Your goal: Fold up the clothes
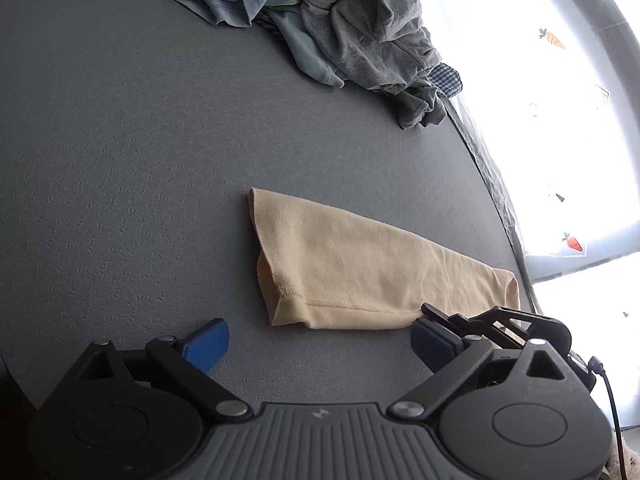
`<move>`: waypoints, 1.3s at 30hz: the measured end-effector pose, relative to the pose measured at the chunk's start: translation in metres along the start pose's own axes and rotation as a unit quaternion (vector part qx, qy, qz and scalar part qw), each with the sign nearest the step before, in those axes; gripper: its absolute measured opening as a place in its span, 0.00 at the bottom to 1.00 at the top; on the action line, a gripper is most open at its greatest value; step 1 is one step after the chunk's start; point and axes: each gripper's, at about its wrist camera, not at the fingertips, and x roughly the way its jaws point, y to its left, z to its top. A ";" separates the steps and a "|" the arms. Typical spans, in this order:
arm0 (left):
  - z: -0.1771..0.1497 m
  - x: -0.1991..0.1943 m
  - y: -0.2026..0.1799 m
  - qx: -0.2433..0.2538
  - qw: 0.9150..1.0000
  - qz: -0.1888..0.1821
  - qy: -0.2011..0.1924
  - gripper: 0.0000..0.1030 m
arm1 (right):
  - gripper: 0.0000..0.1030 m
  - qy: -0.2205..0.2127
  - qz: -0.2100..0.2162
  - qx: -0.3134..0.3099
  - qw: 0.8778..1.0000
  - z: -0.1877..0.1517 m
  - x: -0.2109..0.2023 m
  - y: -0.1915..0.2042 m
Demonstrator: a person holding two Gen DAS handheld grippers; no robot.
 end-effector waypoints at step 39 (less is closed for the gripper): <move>-0.053 0.079 -0.135 0.175 0.979 0.017 0.099 0.95 | 0.23 -0.338 -0.033 -0.017 0.940 0.025 -0.292 -0.133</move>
